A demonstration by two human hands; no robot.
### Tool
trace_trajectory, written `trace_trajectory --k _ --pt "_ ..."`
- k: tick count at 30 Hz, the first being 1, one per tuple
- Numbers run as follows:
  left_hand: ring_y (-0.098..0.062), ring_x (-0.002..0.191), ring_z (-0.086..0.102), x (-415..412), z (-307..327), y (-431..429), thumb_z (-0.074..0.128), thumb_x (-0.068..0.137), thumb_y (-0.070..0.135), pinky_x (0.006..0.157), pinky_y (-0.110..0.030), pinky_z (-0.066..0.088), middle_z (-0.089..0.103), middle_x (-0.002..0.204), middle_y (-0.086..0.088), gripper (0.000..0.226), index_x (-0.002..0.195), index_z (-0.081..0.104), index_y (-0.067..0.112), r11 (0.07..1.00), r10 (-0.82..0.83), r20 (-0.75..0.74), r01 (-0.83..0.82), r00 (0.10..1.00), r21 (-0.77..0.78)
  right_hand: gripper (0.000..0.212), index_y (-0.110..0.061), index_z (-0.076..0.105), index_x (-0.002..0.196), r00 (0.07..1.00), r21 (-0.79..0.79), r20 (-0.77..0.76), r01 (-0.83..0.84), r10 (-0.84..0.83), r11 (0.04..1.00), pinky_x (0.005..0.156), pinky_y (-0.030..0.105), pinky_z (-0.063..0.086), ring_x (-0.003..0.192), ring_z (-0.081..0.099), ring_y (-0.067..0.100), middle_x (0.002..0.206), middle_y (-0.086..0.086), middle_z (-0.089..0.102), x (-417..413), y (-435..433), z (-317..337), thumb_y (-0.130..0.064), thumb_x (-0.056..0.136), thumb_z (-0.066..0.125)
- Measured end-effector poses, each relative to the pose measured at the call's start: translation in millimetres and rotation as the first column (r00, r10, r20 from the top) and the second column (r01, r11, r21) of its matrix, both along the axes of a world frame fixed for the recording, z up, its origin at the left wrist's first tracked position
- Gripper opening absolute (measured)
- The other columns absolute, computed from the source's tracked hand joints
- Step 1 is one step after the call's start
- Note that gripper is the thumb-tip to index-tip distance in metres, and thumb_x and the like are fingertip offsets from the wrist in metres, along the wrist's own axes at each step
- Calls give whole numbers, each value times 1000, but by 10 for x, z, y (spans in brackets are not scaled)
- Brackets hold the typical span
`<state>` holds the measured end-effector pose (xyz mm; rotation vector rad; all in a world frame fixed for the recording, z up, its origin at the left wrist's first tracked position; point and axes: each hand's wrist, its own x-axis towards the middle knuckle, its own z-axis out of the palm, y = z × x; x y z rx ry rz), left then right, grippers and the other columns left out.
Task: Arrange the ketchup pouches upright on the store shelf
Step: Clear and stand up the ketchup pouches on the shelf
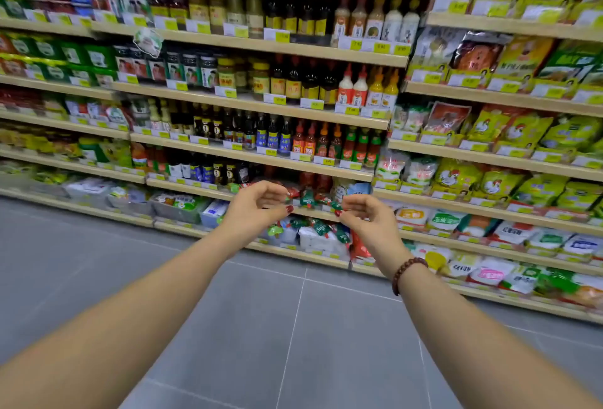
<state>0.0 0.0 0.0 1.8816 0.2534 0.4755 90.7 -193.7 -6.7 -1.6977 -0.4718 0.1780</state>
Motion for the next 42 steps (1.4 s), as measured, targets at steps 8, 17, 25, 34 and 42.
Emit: trace_trajectory --k 8,17,25,34,42 --pt "-16 95 61 1057 -290 830 69 79 -1 79 -15 50 65 102 -8 28 105 62 7 999 25 -44 -26 999 -33 26 -9 63 102 997 -44 -46 57 -59 997 85 28 51 94 60 19 102 8 65 1116 839 -227 0 78 68" --pt "-10 93 62 2446 -580 1720 70 78 0 79 -14 49 66 98 0 28 100 62 16 996 73 -103 -78 992 -46 23 -11 63 96 995 -67 -79 52 -57 996 80 27 54 93 60 23 101 12 65 2569 1746 -588 3 78 67" --pt "-16 97 62 3266 -871 2342 70 78 0 83 -20 50 65 101 -4 29 102 63 15 996 40 -156 -51 987 -71 26 -13 63 94 985 -117 -157 60 -78 991 89 41 53 90 59 23 100 14 65 3350 2344 -854 5 76 68" --pt "-20 104 60 4106 -1377 3232 69 78 -1 94 -29 47 65 110 -9 33 109 62 8 986 -146 -227 121 963 -118 30 -23 63 86 959 -186 -185 179 -214 966 89 39 52 91 60 23 90 4 66 3890 3199 -1364 3 73 72" --pt "-4 101 59 4771 -2114 3852 73 76 6 91 -17 41 64 107 8 39 109 60 22 966 -257 -303 233 918 -111 24 -9 64 92 921 -227 -233 259 -311 939 83 33 50 90 59 25 93 10 65 4366 3679 -2093 3 73 73"
